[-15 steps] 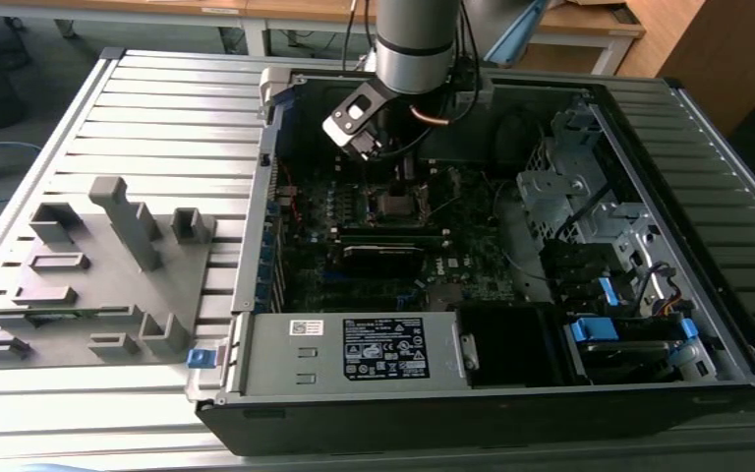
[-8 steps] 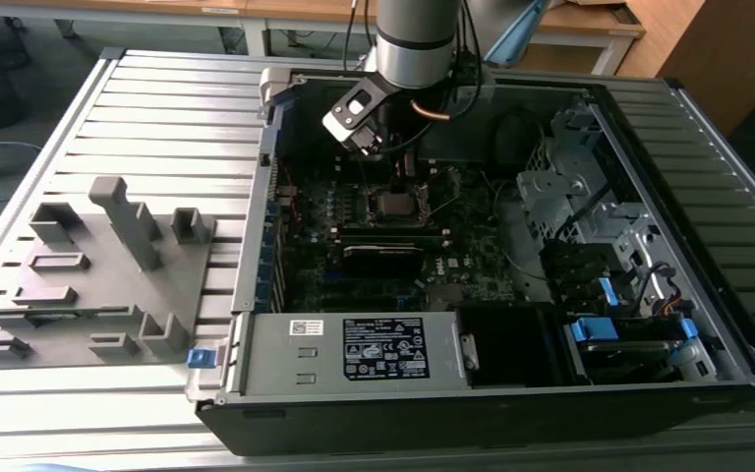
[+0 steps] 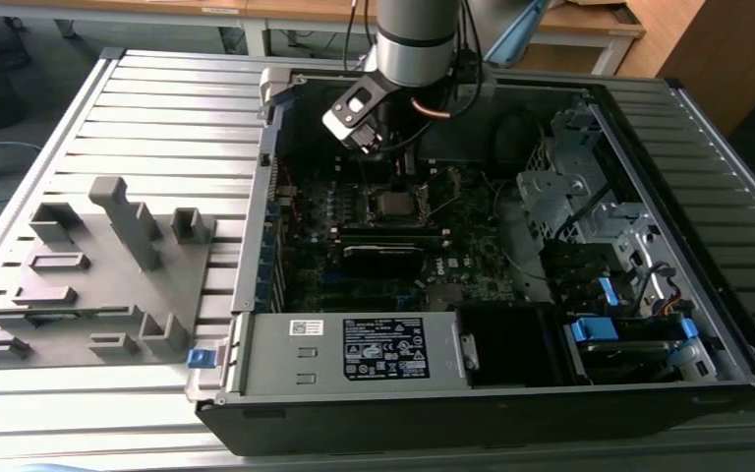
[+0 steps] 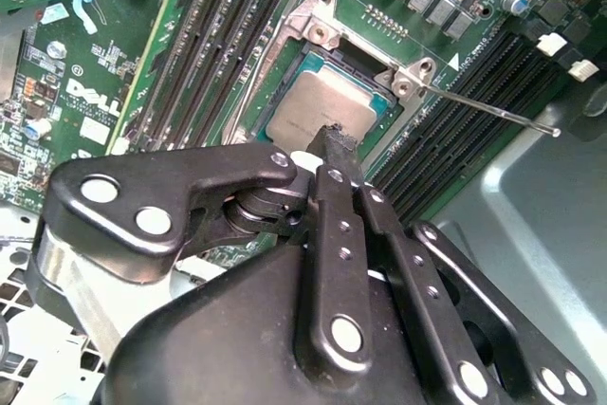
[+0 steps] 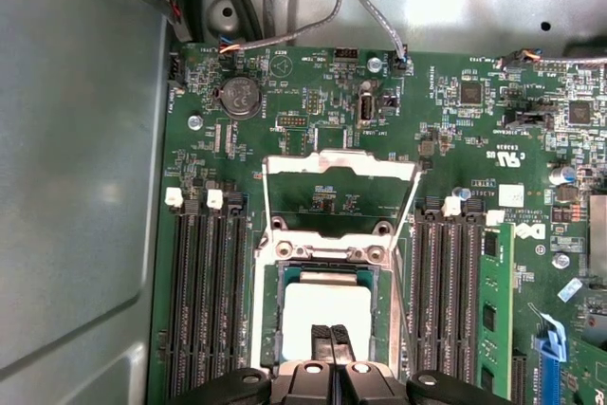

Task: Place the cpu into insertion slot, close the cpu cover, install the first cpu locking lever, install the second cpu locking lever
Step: 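Place the cpu into insertion slot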

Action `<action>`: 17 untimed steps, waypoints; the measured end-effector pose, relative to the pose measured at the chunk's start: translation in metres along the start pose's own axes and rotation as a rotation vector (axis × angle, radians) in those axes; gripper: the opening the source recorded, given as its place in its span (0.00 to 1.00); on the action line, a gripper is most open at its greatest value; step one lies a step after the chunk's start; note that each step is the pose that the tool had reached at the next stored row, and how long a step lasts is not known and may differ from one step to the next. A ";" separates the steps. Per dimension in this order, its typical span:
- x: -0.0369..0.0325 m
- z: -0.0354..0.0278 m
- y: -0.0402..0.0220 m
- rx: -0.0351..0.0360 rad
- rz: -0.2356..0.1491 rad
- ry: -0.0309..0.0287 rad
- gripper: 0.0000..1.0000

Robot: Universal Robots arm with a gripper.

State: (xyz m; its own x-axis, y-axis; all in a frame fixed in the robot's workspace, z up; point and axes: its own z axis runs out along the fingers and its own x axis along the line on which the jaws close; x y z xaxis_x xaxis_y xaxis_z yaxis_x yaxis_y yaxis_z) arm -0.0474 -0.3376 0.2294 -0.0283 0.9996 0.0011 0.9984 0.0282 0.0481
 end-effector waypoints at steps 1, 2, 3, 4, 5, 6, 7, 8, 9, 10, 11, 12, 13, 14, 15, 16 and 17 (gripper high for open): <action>0.0000 -0.0008 0.0000 0.0000 0.000 0.0001 0.11; 0.0000 -0.0017 0.0001 -0.0001 0.000 0.0002 0.11; 0.0000 -0.0022 0.0001 -0.0001 0.000 0.0001 0.11; 0.0001 -0.0022 0.0002 -0.0002 0.000 0.0004 0.11; 0.0000 -0.0022 0.0001 -0.0003 0.000 0.0004 0.11; 0.0000 -0.0024 0.0001 -0.0002 0.000 0.0003 0.11; 0.0000 -0.0025 0.0003 -0.0001 0.000 0.0001 0.11; 0.0000 -0.0025 0.0008 0.0000 0.000 0.0000 0.11; -0.0001 -0.0025 0.0014 0.0000 0.000 0.0000 0.11; -0.0001 -0.0025 0.0015 0.0000 0.000 0.0000 0.11; -0.0001 -0.0024 0.0016 0.0000 0.000 0.0001 0.11; 0.0000 -0.0026 0.0016 0.0000 0.000 0.0001 0.11; 0.0000 -0.0032 0.0016 0.0001 0.000 -0.0001 0.11; 0.0000 -0.0040 0.0017 0.0000 0.000 0.0000 0.11; 0.0000 -0.0048 0.0017 -0.0001 0.000 0.0001 0.11; 0.0000 -0.0057 0.0018 0.0000 0.000 0.0001 0.11; 0.0000 -0.0068 0.0018 -0.0001 0.000 0.0001 0.11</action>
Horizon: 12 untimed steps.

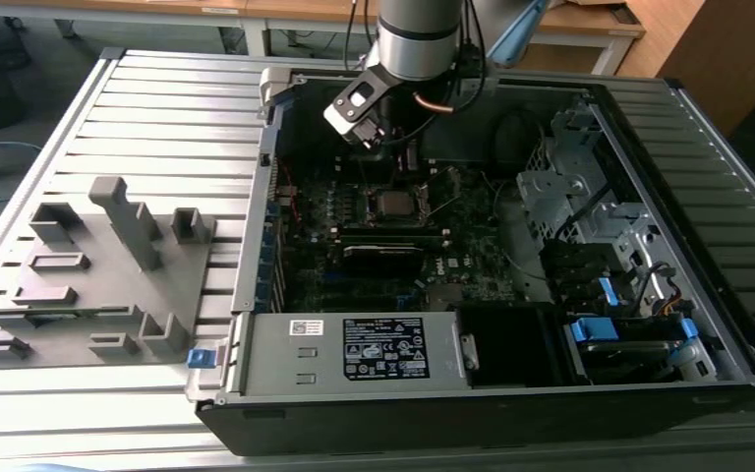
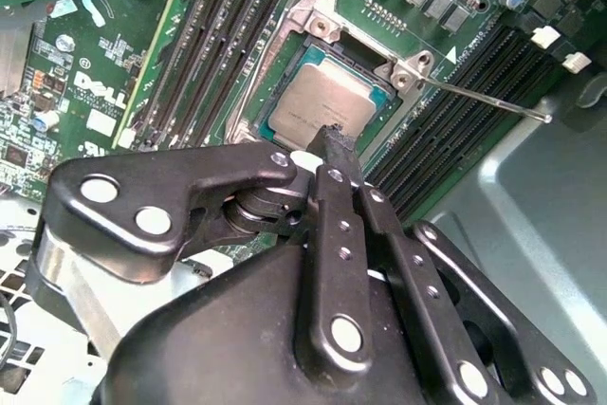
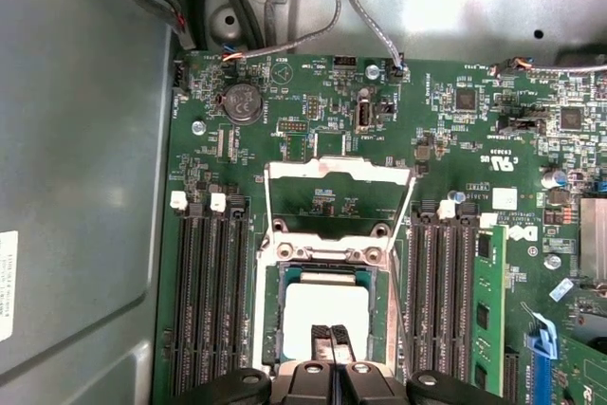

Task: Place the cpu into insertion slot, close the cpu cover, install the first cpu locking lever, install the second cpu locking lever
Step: 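Place the cpu into insertion slot, then close the cpu cover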

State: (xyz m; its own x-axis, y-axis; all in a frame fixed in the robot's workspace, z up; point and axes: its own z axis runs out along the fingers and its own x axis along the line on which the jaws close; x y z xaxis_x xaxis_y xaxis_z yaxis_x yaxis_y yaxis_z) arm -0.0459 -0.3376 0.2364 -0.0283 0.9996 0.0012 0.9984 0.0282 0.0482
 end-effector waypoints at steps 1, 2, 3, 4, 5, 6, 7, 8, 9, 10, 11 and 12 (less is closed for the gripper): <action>0.0000 -0.0012 0.0000 0.0000 0.000 0.0000 0.11; 0.0000 -0.0021 0.0001 0.0001 0.000 -0.0001 0.11; 0.0000 -0.0022 0.0001 0.0000 0.000 0.0000 0.11; 0.0000 -0.0022 0.0001 -0.0001 0.000 0.0001 0.11; 0.0000 -0.0022 0.0001 -0.0001 0.000 0.0003 0.11; 0.0000 -0.0047 0.0002 0.0000 0.000 0.0000 0.11; 0.0000 -0.0070 0.0003 0.0000 0.000 0.0001 0.11; 0.0000 -0.0071 0.0003 0.0000 0.000 0.0000 0.11; 0.0000 -0.0071 0.0003 0.0000 0.000 0.0000 0.11; 0.0000 -0.0071 0.0003 0.0001 0.000 -0.0002 0.11; 0.0000 -0.0069 0.0003 0.0001 0.000 -0.0002 0.11; 0.0000 -0.0064 0.0003 0.0000 0.000 0.0000 0.11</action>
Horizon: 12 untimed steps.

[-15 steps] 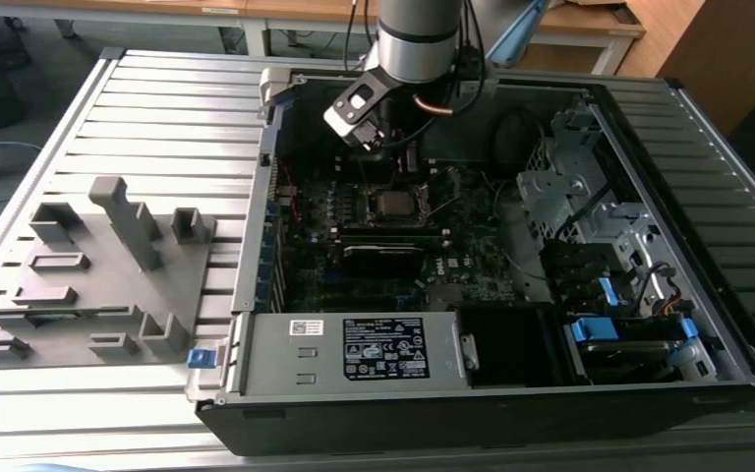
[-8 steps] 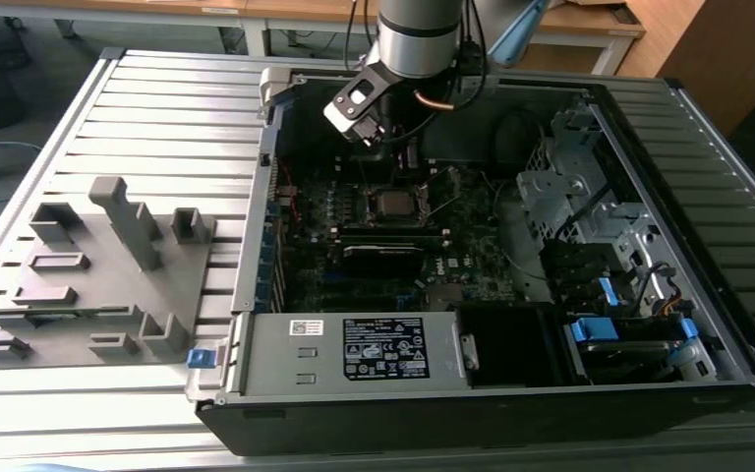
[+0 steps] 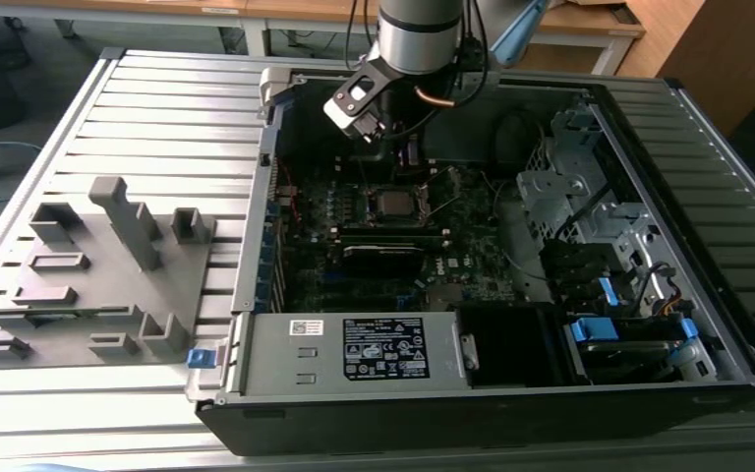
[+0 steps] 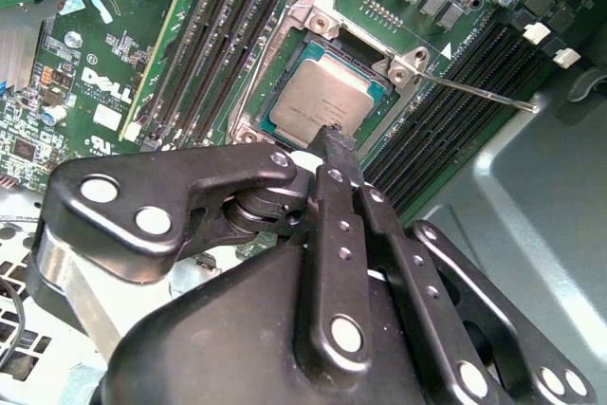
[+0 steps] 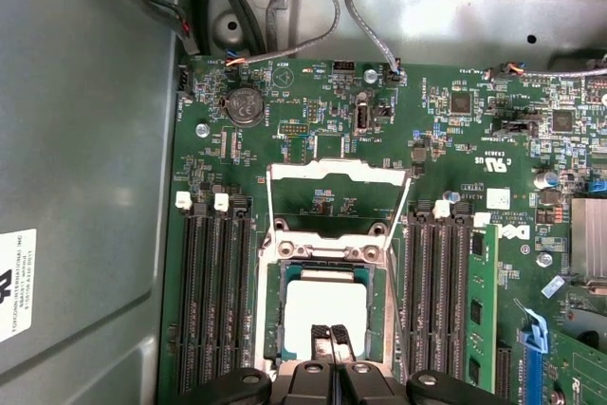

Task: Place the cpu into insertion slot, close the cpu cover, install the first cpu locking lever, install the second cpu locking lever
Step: 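Close the cpu cover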

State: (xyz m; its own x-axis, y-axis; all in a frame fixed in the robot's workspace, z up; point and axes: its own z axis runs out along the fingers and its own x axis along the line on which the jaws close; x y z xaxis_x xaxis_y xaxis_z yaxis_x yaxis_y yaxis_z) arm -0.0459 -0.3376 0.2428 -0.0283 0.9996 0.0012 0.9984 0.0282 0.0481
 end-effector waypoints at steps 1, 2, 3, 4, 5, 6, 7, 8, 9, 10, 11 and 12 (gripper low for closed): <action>0.0000 0.0002 0.0000 0.0000 0.000 0.0000 0.11; 0.0000 0.0003 0.0000 0.0000 0.000 0.0000 0.11; 0.0000 0.0003 0.0000 0.0000 0.000 0.0000 0.11; 0.0000 0.0003 0.0000 0.0000 0.000 0.0000 0.11; 0.0000 0.0003 0.0000 0.0000 0.000 0.0000 0.11; 0.0000 0.0003 0.0000 0.0000 0.000 0.0000 0.11; 0.0000 0.0003 0.0000 -0.0001 0.000 0.0001 0.11; 0.0000 0.0003 0.0000 -0.0001 0.000 0.0000 0.11; 0.0000 0.0002 0.0000 -0.0001 0.000 0.0001 0.11; 0.0000 -0.0002 0.0000 0.0000 0.000 0.0000 0.11; 0.0000 -0.0008 0.0000 0.0000 0.000 0.0000 0.11; 0.0000 -0.0017 0.0001 -0.0001 0.000 0.0001 0.11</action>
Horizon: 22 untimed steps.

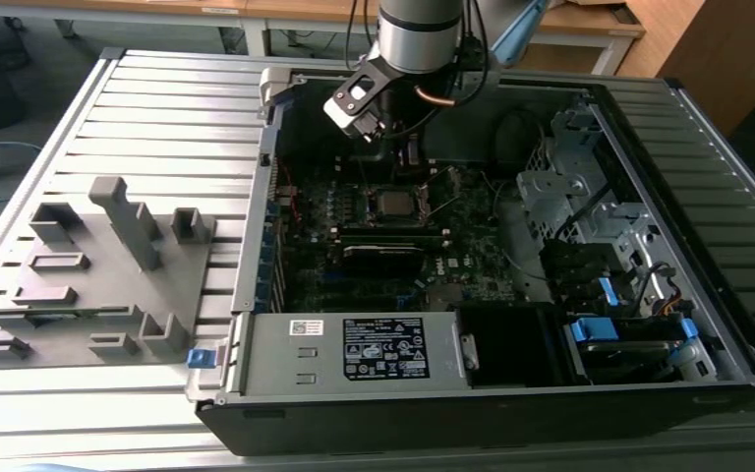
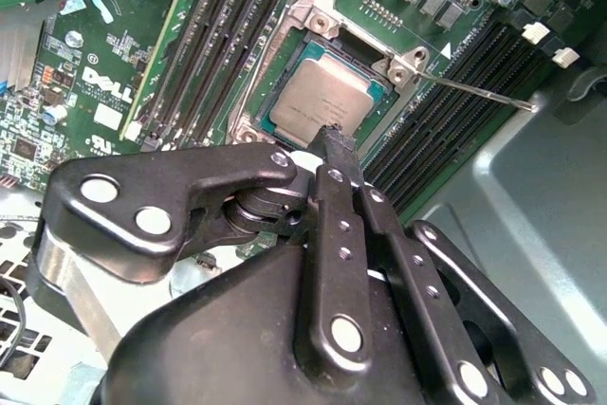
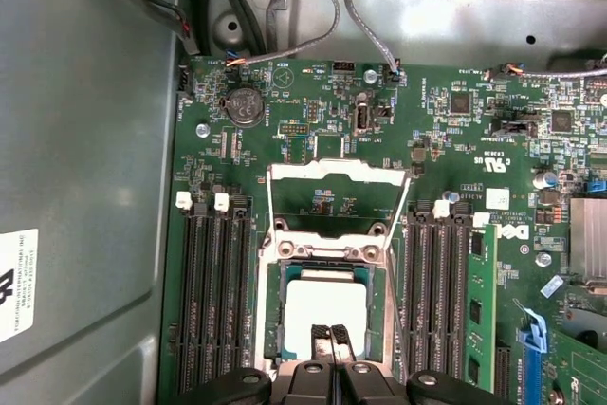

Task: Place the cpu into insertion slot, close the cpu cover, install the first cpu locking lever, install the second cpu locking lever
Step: 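Close the cpu cover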

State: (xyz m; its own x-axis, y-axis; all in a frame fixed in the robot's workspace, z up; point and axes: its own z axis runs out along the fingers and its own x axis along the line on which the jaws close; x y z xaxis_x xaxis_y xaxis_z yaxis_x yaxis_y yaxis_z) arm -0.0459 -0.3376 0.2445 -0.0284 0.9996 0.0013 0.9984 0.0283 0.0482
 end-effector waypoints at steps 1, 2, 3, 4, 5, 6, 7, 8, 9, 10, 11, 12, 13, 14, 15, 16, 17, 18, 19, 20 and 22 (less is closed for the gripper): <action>0.0000 -0.0013 0.0000 0.0001 0.000 -0.0001 0.11; 0.0000 -0.0026 0.0001 0.0000 0.000 0.0000 0.11; 0.0000 -0.0038 0.0002 0.0001 0.000 0.0000 0.11; 0.0000 -0.0052 0.0002 0.0002 0.000 -0.0001 0.11; 0.0000 -0.0065 0.0003 0.0001 0.000 0.0001 0.11; 0.0000 -0.0076 0.0003 0.0002 0.000 -0.0001 0.11; 0.0000 -0.0080 0.0004 0.0002 0.000 0.0000 0.11; 0.0000 -0.0080 0.0004 0.0001 0.000 0.0001 0.11; 0.0000 -0.0080 0.0004 0.0001 0.000 0.0002 0.11; 0.0000 -0.0080 0.0004 0.0000 0.000 0.0002 0.11; 0.0000 -0.0081 -0.0004 0.0002 0.000 0.0000 0.11; 0.0001 -0.0082 -0.0011 0.0002 0.000 0.0000 0.11; 0.0000 -0.0082 -0.0011 0.0002 0.000 -0.0001 0.11; 0.0000 -0.0083 -0.0011 0.0001 0.000 0.0001 0.11; 0.0000 -0.0085 -0.0012 0.0002 0.000 0.0001 0.11; 0.0000 -0.0088 -0.0011 0.0003 0.000 -0.0001 0.11; 0.0000 -0.0090 -0.0011 0.0002 0.000 -0.0001 0.11; 0.0001 -0.0092 -0.0011 0.0002 0.000 0.0000 0.11; 0.0001 -0.0095 -0.0011 0.0002 0.000 0.0000 0.11; 0.0001 -0.0096 -0.0011 0.0002 0.000 -0.0001 0.11; 0.0000 -0.0099 -0.0011 0.0004 0.000 -0.0002 0.11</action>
State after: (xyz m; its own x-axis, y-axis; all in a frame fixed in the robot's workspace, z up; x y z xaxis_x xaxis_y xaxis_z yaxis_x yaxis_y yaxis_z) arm -0.0475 -0.3376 0.2544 -0.0283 0.9996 0.0010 0.9985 0.0283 0.0479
